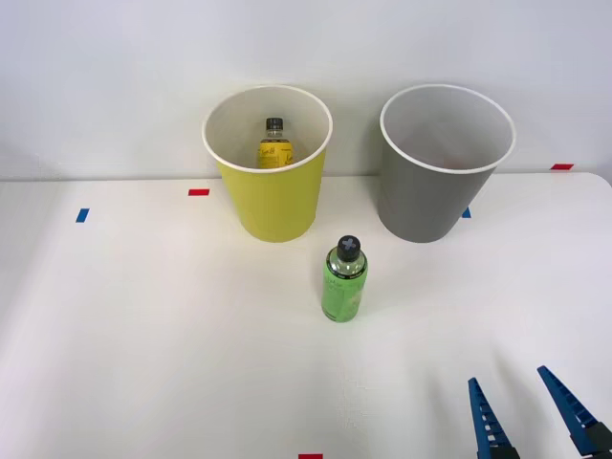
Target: Put cans in the gray bin, plastic bottles in the light green bin
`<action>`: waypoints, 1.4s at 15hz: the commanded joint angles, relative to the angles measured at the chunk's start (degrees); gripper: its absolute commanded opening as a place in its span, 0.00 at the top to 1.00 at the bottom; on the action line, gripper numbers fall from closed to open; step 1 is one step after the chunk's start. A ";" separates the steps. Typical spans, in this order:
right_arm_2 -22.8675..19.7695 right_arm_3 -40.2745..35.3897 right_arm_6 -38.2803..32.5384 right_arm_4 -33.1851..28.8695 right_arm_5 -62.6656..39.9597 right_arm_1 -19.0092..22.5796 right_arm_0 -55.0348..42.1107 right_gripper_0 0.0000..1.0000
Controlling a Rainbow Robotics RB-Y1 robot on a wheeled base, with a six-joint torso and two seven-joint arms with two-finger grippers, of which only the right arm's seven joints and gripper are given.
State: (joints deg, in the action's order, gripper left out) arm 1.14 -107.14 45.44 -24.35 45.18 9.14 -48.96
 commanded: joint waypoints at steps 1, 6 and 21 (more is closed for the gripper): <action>0.00 0.00 0.00 0.00 0.00 0.00 0.00 0.00; 0.00 0.00 0.00 0.00 0.00 0.00 0.00 0.00; 0.00 0.00 0.00 0.00 0.00 0.00 0.00 0.00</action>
State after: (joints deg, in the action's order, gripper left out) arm 1.14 -107.14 45.44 -24.34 45.18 9.14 -48.96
